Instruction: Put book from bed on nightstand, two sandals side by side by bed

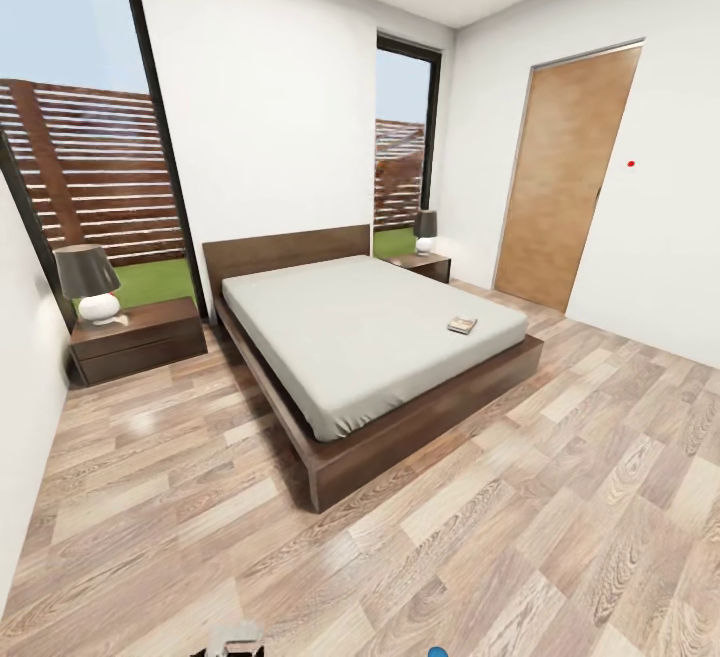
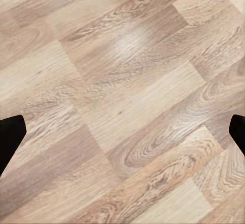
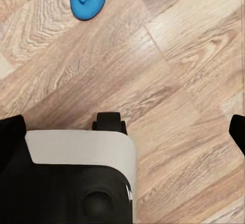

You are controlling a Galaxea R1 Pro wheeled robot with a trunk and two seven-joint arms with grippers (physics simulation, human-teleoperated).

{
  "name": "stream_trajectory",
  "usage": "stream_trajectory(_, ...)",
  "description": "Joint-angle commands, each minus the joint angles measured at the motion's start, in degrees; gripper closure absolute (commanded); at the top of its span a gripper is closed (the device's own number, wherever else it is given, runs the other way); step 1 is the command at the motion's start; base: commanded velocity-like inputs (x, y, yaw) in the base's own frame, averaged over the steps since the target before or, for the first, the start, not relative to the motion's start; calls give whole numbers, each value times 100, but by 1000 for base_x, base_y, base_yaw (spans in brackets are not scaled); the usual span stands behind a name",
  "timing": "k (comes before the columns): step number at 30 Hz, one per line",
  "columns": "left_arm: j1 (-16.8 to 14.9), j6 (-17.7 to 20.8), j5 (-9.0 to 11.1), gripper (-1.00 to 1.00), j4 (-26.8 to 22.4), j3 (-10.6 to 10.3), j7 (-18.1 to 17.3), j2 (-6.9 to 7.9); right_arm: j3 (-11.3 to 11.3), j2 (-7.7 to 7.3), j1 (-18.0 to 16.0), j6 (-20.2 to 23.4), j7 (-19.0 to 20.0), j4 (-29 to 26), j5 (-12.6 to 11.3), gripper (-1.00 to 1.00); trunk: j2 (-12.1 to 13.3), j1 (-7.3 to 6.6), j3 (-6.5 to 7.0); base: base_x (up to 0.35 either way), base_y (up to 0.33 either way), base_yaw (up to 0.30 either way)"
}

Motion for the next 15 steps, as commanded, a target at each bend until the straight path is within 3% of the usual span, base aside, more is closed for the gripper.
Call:
stream_trajectory(1, -23, 25, 5, -100, -3, 1, 9, -2, -3, 0, -63, 151, -10, -107, -3, -100, -3, 0, -7, 0, 0, 0)
stream_trajectory(4, -71, 51, 6, -100, 1, 1, 10, -3, -5, 2, -278, 617, -10, -468, -2, -100, -3, 0, -7, 0, 0, 0)
stream_trajectory(6, -94, -21, -2, -100, 3, 1, 5, -4, -6, 7, -609, 1203, -10, -848, -1, -100, -3, 0, -7, 0, 0, 0)
stream_trajectory(9, -99, -116, -4, -100, 3, 1, -1, -3, -7, 12, -857, 1506, -10, -980, -1, -100, -3, 0, -7, 0, 0, 0)
stream_trajectory(12, -104, -363, -10, -100, 43, -6, -5, -4, -8, 34, -1581, 1916, -4, -1087, 5, -100, -3, 0, -7, 0, 0, 0)
stream_trajectory(15, -105, -444, -11, -100, 67, -7, -6, -4, -3, 51, -1912, 1989, -3, -1083, 19, -100, -3, 0, -7, 0, 0, 0)
